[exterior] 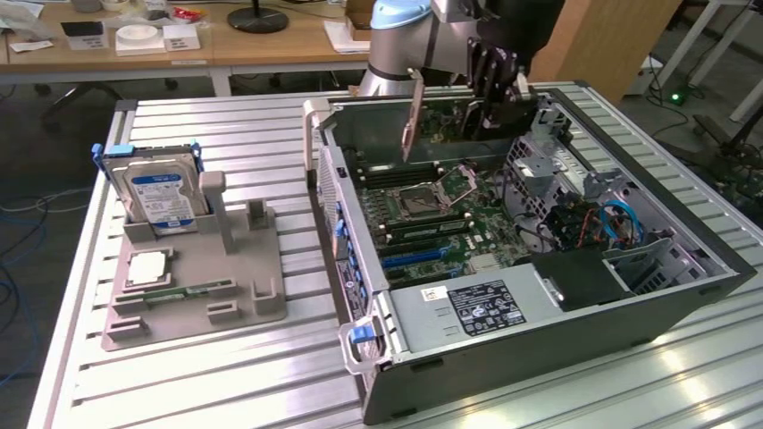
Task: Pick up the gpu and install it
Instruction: 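Insert the gpu into the slot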
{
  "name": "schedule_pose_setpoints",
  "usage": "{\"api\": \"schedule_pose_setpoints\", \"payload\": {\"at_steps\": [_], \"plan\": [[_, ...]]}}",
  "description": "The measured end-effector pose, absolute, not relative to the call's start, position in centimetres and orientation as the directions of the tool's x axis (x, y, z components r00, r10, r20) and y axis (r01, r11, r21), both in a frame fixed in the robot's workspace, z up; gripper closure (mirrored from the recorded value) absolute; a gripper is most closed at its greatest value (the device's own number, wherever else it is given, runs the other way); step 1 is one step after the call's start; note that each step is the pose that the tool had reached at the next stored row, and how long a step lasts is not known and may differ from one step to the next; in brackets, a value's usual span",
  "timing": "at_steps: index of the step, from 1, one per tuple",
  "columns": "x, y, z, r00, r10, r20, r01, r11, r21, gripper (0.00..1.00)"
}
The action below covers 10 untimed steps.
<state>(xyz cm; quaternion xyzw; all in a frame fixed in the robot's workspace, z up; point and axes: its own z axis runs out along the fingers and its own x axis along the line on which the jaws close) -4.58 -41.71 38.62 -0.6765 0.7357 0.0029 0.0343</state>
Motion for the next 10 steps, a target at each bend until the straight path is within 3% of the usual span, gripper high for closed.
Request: {"api": "schedule_pose_setpoints", "payload": {"at_steps": [4,10], "plan": [[-4.48,-41.72,38.48,-0.083,-0.994,-0.075,-0.996,0.085,-0.033,0.72],[-4.49,-41.72,38.48,-0.083,-0.994,-0.075,-0.996,0.085,-0.032,0.72]]}}
